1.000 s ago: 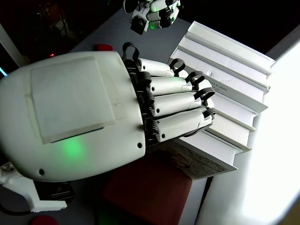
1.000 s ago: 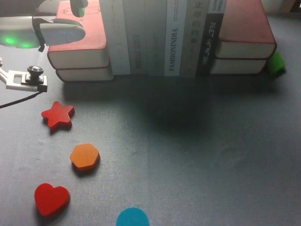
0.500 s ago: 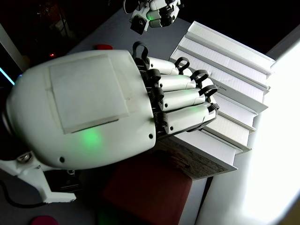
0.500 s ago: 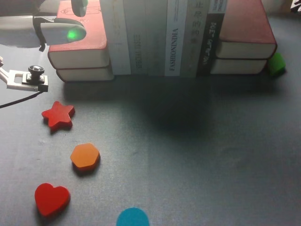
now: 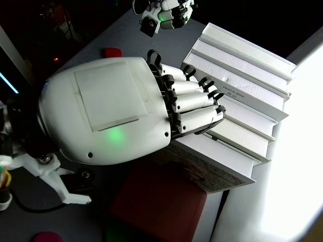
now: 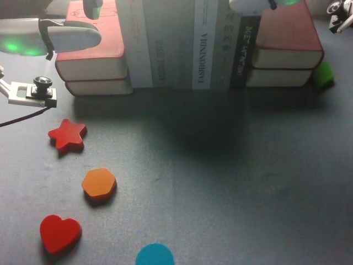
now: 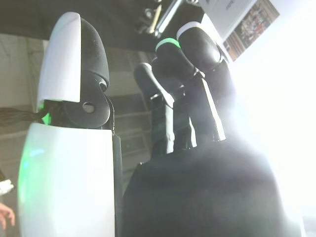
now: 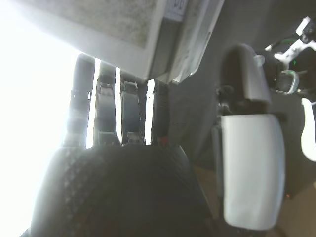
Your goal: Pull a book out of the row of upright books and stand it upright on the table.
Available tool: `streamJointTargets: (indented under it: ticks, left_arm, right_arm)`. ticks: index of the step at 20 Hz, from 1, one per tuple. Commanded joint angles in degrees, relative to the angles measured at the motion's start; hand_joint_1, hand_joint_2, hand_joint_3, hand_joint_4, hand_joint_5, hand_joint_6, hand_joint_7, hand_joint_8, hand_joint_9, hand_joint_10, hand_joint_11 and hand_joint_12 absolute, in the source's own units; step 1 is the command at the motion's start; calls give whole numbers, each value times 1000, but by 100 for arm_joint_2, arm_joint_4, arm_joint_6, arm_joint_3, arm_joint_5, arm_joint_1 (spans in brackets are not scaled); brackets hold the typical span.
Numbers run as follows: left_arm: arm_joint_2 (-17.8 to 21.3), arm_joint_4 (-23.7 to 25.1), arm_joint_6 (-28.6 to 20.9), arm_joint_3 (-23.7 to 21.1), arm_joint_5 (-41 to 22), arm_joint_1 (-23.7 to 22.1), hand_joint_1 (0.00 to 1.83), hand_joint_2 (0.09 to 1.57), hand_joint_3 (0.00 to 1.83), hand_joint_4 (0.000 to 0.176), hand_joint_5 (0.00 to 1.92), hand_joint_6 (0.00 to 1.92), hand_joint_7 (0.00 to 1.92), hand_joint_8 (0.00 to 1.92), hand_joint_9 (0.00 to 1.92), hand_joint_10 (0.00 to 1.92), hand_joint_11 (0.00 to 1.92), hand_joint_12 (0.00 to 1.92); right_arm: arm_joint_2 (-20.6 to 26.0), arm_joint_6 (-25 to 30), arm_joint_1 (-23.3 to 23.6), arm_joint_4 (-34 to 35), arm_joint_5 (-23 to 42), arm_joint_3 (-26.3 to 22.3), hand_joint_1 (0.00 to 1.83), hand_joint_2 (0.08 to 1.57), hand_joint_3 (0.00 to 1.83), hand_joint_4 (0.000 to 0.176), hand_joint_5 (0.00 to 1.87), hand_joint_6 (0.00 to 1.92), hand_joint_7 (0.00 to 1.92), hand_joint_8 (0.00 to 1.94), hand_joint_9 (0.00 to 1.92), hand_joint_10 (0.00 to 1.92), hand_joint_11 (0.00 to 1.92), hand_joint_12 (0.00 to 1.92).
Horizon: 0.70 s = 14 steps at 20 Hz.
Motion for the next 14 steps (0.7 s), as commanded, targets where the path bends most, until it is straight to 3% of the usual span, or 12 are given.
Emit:
streamJointTargets:
  ticks: [1, 2, 3, 4, 5, 6, 7, 8, 10, 13, 14]
  left_arm:
    - [4, -362, -50, -26, -589, -60, 1381, 991, 0, 0, 360, 1037, 280, 1483, 501, 1674, 579, 1785]
    - [3, -362, -50, -26, -588, -63, 1390, 994, 1, 0, 353, 1042, 270, 1480, 499, 1663, 575, 1771]
    - [-4, -362, -50, -23, -588, -66, 1366, 1000, 4, 0, 357, 1049, 271, 1480, 499, 1657, 577, 1765]
    - [-4, -362, -50, -24, -588, -66, 1391, 998, 2, 0, 357, 1061, 279, 1474, 507, 1673, 597, 1772]
    - [-5, -362, -50, -26, -589, -60, 1357, 1002, 4, 0, 362, 1076, 299, 1475, 529, 1672, 619, 1758]
    - [-5, -362, -50, -26, -589, -55, 1367, 1005, 4, 0, 362, 1059, 292, 1463, 522, 1678, 616, 1772]
    - [-5, -363, -50, -31, -588, -50, 1373, 1013, 7, 0, 339, 1069, 268, 1458, 492, 1679, 591, 1798]
    - [-5, -364, -50, -36, -588, -45, 1376, 1014, 5, 0, 340, 1071, 273, 1451, 495, 1673, 598, 1792]
    - [-2, -365, -50, -45, -588, -34, 1368, 1011, 3, 0, 344, 1063, 280, 1399, 490, 1645, 576, 1796]
    - [-8, -378, -50, -48, -588, -22, 1314, 1016, 2, 0, 338, 1117, 297, 1408, 543, 1687, 603, 1787]
    - [-9, -378, -50, -52, -587, -15, 1299, 1009, 0, 0, 351, 1095, 316, 1400, 552, 1684, 598, 1782]
  right_arm:
    - [-48, 22, 2, 179, 274, 29, 691, 1087, 4, 20, 524, 6, 271, 2, 233, 117, 0, 1475]
    - [-48, 28, -6, 179, 273, 33, 586, 1074, 0, 0, 567, 11, 258, 1, 152, 62, 0, 1283]
    - [-48, 38, -6, 175, 274, 32, 595, 1098, 3, 0, 641, 15, 244, 1, 107, 29, 0, 1042]
    - [-48, 42, -6, 161, 274, 28, 661, 1157, 5, 0, 833, 44, 165, 11, 21, 5, 0, 208]
    - [-47, 53, -6, 135, 274, 22, 610, 1165, 3, 0, 1016, 108, 133, 5, 3, 0, 0, 41]
    - [-46, 63, -6, 89, 272, 14, 866, 1181, 0, 134, 873, 966, 87, 1, 0, 0, 0, 7]
    - [-45, 76, -6, 48, 262, -8, 534, 1154, 0, 0, 850, 644, 34, 1, 0, 0, 0, 1]
    - [-45, 78, -6, 35, 259, -43, 431, 1130, 0, 0, 909, 369, 6, 0, 0, 0, 0, 0]
    - [-37, 78, -6, 10, 258, -112, 442, 1096, 0, 0, 997, 115, 0, 0, 0, 0, 0, 0]
    - [38, 78, -6, -97, 258, -226, 193, 1144, 17, 0, 885, 31, 0, 0, 0, 0, 0, 0]
    - [78, 78, -6, -136, 258, -285, 210, 1144, 14, 0, 859, 17, 0, 0, 0, 0, 0, 0]
